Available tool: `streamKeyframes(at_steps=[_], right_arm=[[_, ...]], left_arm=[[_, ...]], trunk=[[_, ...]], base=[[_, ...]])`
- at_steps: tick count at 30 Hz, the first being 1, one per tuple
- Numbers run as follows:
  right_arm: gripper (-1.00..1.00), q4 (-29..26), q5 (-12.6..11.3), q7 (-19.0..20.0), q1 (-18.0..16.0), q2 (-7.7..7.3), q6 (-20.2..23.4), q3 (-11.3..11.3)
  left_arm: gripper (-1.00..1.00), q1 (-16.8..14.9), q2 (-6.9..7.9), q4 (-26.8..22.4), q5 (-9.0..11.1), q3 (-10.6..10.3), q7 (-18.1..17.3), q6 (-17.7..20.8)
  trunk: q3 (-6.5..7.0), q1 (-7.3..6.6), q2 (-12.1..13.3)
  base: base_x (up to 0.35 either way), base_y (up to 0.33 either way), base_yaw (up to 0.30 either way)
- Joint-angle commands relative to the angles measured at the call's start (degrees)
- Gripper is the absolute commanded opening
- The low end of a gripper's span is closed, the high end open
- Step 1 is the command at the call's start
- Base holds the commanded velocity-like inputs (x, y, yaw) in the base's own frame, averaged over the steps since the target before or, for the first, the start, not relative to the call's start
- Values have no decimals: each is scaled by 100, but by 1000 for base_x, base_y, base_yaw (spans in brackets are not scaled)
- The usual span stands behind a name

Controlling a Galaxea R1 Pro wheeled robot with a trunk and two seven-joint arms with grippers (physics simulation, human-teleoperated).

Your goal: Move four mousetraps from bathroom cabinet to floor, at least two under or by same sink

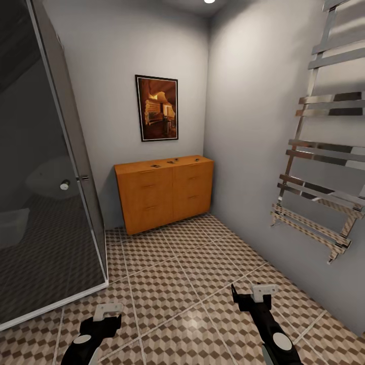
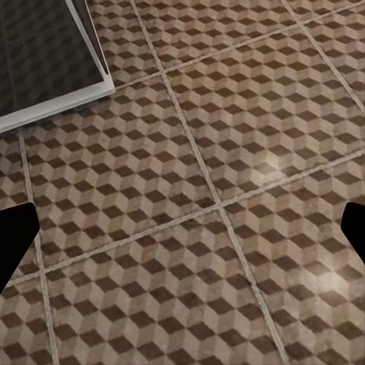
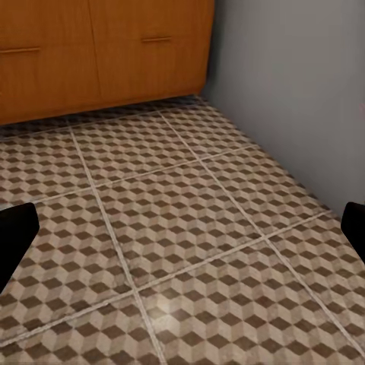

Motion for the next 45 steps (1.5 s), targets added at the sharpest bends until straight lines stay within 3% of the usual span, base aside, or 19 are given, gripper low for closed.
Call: streamKeyframes(at_steps=[1, 45], right_arm=[[100, -2, 1, -38, -3, -6, 5, 20], [100, -3, 1, -29, -3, -7, -4, 22]], left_arm=[[100, -2, 4, -9, 33, -12, 37, 27], [100, -3, 4, -9, 34, -12, 44, 27]], trunk=[[-6, 0, -3], [-6, 0, -3]], base=[[0, 0, 0], [0, 0, 0]])
